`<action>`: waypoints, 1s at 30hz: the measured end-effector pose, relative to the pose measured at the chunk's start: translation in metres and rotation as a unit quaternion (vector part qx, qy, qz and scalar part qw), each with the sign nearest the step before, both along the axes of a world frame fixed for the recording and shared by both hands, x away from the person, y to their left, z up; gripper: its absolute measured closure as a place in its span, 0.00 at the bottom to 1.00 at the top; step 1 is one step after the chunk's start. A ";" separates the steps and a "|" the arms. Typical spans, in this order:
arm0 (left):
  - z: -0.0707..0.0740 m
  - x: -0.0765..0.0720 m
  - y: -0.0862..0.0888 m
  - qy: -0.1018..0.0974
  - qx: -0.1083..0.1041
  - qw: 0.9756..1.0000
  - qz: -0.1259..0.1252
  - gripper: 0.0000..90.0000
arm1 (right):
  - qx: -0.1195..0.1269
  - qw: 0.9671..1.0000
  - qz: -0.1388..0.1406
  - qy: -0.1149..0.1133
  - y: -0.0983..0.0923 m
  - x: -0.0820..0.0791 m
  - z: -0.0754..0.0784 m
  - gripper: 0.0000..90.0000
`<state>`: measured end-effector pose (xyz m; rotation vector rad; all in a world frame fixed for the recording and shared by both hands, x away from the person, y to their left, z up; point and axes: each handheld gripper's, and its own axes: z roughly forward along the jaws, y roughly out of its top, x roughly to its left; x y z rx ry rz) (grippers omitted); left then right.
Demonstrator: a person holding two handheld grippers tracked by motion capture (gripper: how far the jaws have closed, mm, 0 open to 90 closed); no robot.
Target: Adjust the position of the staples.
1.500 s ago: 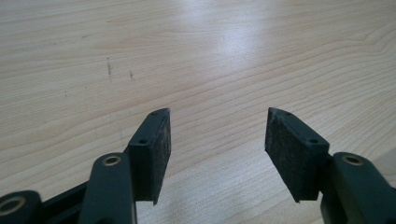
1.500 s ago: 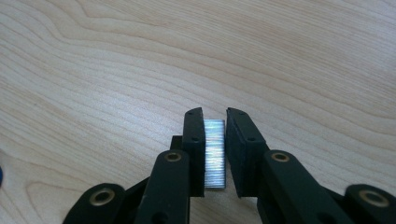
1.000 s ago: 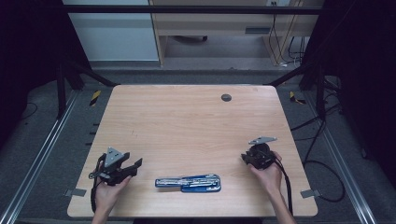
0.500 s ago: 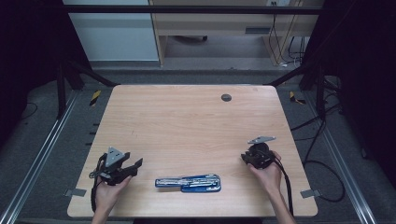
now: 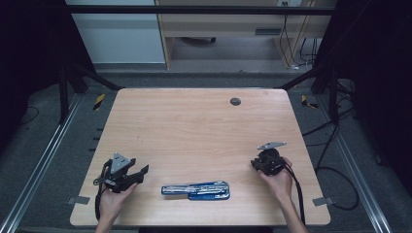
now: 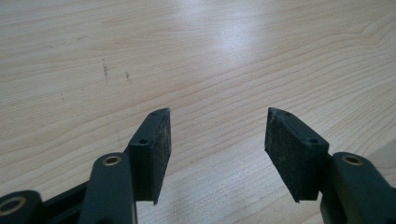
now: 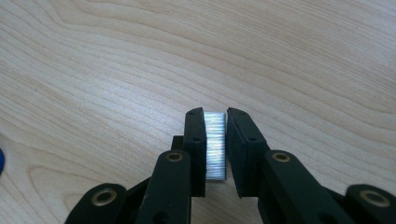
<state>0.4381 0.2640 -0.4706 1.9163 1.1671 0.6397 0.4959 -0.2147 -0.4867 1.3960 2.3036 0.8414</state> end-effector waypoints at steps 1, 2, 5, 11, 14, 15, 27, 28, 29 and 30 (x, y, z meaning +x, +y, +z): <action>0.000 0.000 0.000 0.000 0.000 1.000 0.000 0.46 | 0.002 1.000 -0.001 0.002 0.000 0.000 0.001 0.87; 0.000 0.000 0.000 0.000 0.000 1.000 0.000 0.46 | 0.003 1.000 0.001 0.003 0.000 -0.001 0.002 0.87; 0.000 0.000 0.000 0.002 0.000 1.000 -0.001 0.46 | 0.006 1.000 0.010 -0.004 -0.001 -0.001 0.004 0.87; 0.000 0.000 0.001 -0.001 -0.001 1.000 0.000 0.46 | 0.021 0.999 0.025 -0.013 -0.003 -0.005 0.013 0.87; 0.000 0.000 0.001 0.000 -0.003 1.000 0.001 0.46 | 0.033 0.999 0.036 -0.020 -0.004 -0.007 0.019 0.88; 0.000 0.000 0.001 -0.001 -0.002 1.000 0.001 0.46 | 0.035 0.998 0.037 -0.022 -0.005 -0.009 0.021 0.88; 0.000 0.000 0.000 0.002 -0.002 1.000 -0.004 0.46 | 0.052 0.992 0.105 -0.044 -0.002 -0.017 0.040 0.88; 0.000 0.000 0.000 0.002 -0.002 1.000 -0.005 0.46 | 0.049 0.991 0.113 -0.046 -0.002 -0.017 0.040 0.88; 0.000 0.000 0.000 0.002 0.000 1.000 -0.006 0.46 | 0.051 0.990 0.122 -0.046 -0.001 -0.019 0.042 0.88; 0.000 0.000 -0.001 0.002 -0.002 1.000 -0.007 0.46 | 0.051 0.990 0.125 -0.048 0.000 -0.019 0.043 0.88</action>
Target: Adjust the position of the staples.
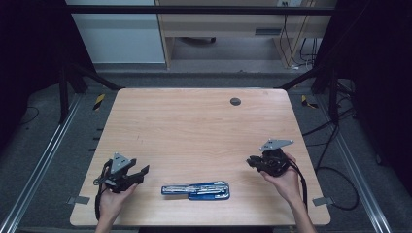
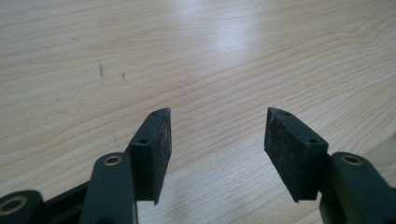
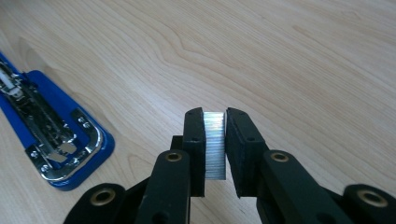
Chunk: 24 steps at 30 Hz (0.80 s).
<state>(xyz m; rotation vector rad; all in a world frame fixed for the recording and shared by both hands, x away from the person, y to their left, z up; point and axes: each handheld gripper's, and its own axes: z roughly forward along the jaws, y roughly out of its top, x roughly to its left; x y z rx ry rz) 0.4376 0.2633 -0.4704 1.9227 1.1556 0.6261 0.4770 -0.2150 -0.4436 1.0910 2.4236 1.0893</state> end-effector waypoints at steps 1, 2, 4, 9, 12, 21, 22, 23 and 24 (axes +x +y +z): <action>0.000 0.000 0.000 0.000 0.000 1.000 0.000 0.46 | 0.001 1.000 0.008 0.000 0.000 0.000 0.002 0.88; 0.000 0.000 0.000 0.001 0.000 1.000 -0.001 0.47 | 0.002 1.000 0.013 -0.004 0.001 -0.001 0.003 0.88; 0.000 0.000 -0.001 0.000 0.001 1.000 -0.003 0.47 | 0.007 1.000 0.028 -0.008 0.004 -0.003 0.006 0.88; 0.000 0.000 -0.001 0.000 0.002 1.000 -0.005 0.47 | 0.012 0.999 0.052 -0.013 0.009 -0.006 0.012 0.88; 0.000 0.000 -0.001 0.001 0.002 1.000 -0.005 0.47 | 0.015 0.997 0.073 -0.014 0.013 -0.008 0.016 0.88; 0.000 0.000 -0.002 0.002 0.001 1.000 -0.008 0.47 | 0.017 0.992 0.124 -0.013 0.024 -0.013 0.023 0.88; 0.000 0.000 -0.002 0.002 0.001 1.000 -0.008 0.47 | 0.017 0.992 0.124 -0.013 0.024 -0.013 0.023 0.88; 0.000 0.000 -0.002 0.003 0.002 1.000 -0.010 0.47 | 0.015 0.991 0.133 -0.012 0.025 -0.013 0.024 0.88; -0.001 0.000 -0.003 0.003 0.001 1.000 -0.009 0.47 | 0.018 0.990 0.136 -0.011 0.026 -0.013 0.024 0.88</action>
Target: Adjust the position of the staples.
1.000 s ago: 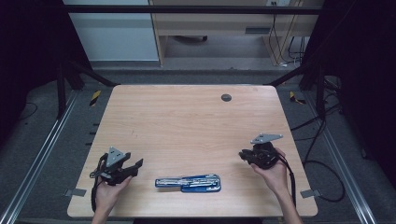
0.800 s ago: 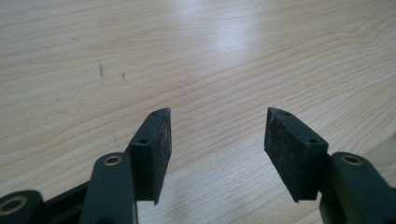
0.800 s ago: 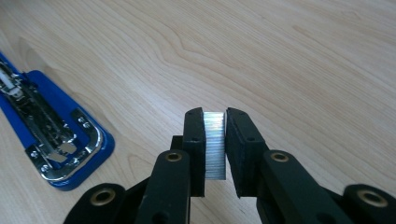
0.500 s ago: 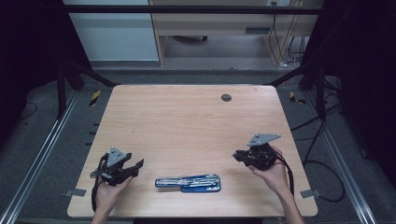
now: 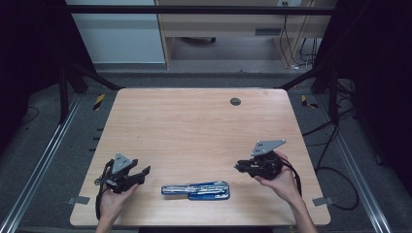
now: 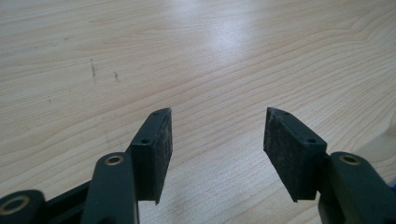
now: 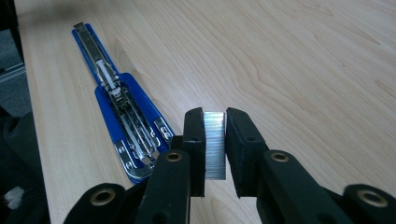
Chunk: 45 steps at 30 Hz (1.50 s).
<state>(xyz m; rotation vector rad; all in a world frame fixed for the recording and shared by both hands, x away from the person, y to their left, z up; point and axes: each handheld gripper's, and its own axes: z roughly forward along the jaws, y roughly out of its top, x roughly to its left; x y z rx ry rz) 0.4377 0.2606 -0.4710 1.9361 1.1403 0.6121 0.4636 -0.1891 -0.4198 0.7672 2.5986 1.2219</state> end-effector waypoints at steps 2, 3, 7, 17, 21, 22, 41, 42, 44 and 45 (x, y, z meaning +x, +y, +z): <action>0.000 0.000 0.000 0.000 0.001 1.000 -0.001 0.47 | -0.003 1.000 0.009 0.001 0.001 0.000 0.001 0.88; 0.000 0.000 0.000 0.000 0.001 1.000 -0.001 0.47 | -0.003 1.000 0.009 0.001 0.001 0.000 0.001 0.88; -0.001 0.001 -0.001 0.000 0.000 1.000 -0.001 0.47 | -0.006 1.000 0.031 0.002 0.006 -0.002 0.004 0.88; -0.001 0.000 -0.003 0.002 0.005 1.000 -0.006 0.47 | -0.004 0.996 0.088 0.004 0.026 0.000 0.023 0.88; -0.001 0.000 -0.003 0.002 0.007 1.000 -0.007 0.47 | -0.004 0.995 0.101 0.009 0.029 0.003 0.024 0.88; -0.001 0.000 -0.003 0.001 0.007 1.000 -0.007 0.47 | -0.008 0.995 0.104 0.010 0.030 0.004 0.024 0.88; -0.001 0.000 -0.003 0.004 0.006 1.000 -0.009 0.47 | -0.035 0.988 0.150 0.024 0.044 0.009 0.013 0.88; -0.001 0.000 -0.003 0.004 0.006 1.000 -0.009 0.47 | -0.036 0.987 0.157 0.024 0.046 0.009 0.011 0.88; -0.001 0.000 -0.003 0.004 0.006 1.000 -0.009 0.47 | -0.038 0.986 0.159 0.025 0.047 0.009 0.010 0.88; -0.001 0.000 -0.003 0.004 0.006 1.000 -0.009 0.47 | -0.044 0.985 0.165 0.024 0.049 0.009 0.008 0.88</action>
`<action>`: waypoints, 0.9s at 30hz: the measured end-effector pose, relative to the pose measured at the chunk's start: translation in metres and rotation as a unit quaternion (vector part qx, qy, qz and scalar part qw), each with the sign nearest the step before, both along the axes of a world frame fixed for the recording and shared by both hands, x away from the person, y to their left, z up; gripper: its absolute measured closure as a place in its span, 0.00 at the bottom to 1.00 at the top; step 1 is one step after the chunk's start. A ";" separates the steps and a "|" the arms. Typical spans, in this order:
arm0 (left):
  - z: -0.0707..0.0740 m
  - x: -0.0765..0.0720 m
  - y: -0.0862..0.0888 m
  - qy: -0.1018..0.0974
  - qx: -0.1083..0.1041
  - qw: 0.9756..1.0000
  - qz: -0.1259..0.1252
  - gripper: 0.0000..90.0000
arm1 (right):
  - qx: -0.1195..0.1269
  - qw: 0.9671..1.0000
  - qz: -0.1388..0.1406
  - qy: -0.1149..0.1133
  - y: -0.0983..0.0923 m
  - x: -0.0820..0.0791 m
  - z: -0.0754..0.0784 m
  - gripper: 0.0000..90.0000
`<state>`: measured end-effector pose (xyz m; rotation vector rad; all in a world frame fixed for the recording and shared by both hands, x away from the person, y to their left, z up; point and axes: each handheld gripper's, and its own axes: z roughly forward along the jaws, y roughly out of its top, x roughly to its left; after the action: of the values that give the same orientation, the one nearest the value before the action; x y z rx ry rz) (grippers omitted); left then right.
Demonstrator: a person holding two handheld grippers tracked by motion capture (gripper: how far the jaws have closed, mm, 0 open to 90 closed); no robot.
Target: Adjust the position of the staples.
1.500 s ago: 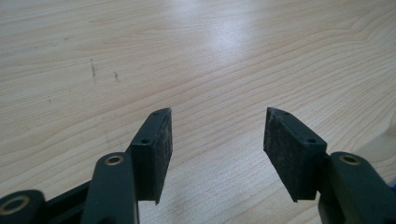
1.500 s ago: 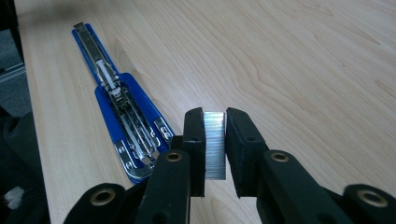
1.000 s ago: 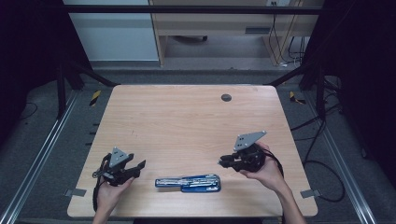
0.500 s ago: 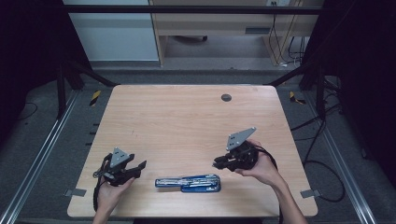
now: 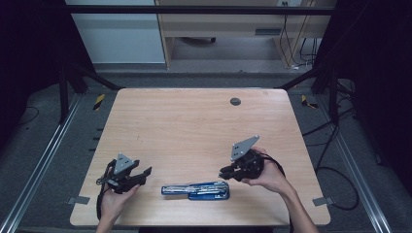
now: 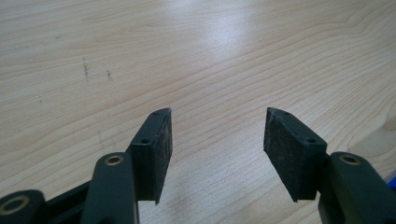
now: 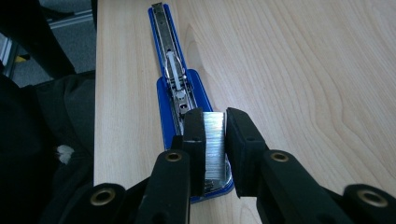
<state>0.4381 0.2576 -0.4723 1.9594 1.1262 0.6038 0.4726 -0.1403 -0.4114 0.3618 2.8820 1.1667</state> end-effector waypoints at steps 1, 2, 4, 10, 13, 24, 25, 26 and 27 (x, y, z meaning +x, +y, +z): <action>0.000 0.000 0.000 0.000 0.000 1.000 0.000 0.47 | -0.002 1.000 0.003 -0.001 0.001 0.000 0.000 0.88; 0.000 0.000 0.000 0.001 0.000 1.000 0.000 0.47 | -0.002 1.000 0.004 -0.001 0.001 -0.001 -0.001 0.88; 0.000 0.000 0.000 0.001 0.001 1.000 0.000 0.47 | -0.004 1.000 0.007 0.001 0.002 -0.001 -0.001 0.88; -0.001 0.000 -0.001 0.001 0.002 1.000 -0.002 0.47 | -0.014 1.000 0.015 0.005 0.003 -0.003 -0.001 0.88; -0.001 0.000 -0.001 0.001 0.000 1.000 -0.003 0.47 | -0.022 0.999 0.025 0.002 0.004 -0.003 -0.001 0.88; -0.001 0.001 0.000 0.003 0.000 1.000 -0.003 0.47 | -0.048 0.998 0.037 -0.004 0.009 -0.006 -0.001 0.88; -0.001 0.001 0.000 0.004 0.001 1.000 -0.002 0.47 | -0.050 0.998 0.039 -0.003 0.010 -0.006 -0.001 0.88; -0.002 0.001 0.000 0.004 0.002 1.000 -0.002 0.47 | -0.052 0.998 0.043 -0.005 0.011 -0.006 -0.001 0.88; -0.002 0.001 0.000 0.004 0.002 1.000 -0.003 0.47 | -0.052 0.998 0.044 -0.005 0.011 -0.006 -0.002 0.88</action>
<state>0.4389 0.2574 -0.4738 1.9694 1.1245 0.5968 0.4664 -0.1289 -0.4131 0.2286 2.9635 1.0191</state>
